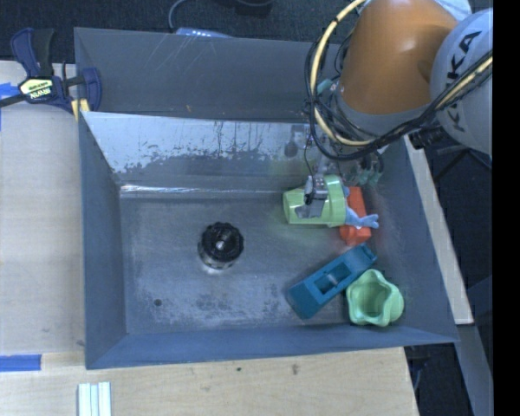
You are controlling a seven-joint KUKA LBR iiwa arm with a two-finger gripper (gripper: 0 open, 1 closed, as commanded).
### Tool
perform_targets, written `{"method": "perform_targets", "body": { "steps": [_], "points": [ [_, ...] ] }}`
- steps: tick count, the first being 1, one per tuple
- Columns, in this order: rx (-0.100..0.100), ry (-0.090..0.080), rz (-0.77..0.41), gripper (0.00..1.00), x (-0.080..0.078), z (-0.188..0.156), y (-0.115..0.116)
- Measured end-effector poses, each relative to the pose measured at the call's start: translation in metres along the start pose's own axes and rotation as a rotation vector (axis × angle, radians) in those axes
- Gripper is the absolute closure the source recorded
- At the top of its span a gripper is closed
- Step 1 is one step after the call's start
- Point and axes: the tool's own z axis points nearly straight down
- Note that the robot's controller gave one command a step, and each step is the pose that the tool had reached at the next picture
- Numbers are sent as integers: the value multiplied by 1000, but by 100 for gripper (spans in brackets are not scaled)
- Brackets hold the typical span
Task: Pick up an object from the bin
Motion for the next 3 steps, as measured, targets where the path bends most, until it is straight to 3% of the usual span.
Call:
{"method": "perform_targets", "body": {
  "steps": [1,2,3],
  "points": [
    [0,-9,0,0,-1,-5,0],
    [0,-12,13,0,-8,61,-50],
    [0,-3,63,0,-5,104,-74]
  ]
}}
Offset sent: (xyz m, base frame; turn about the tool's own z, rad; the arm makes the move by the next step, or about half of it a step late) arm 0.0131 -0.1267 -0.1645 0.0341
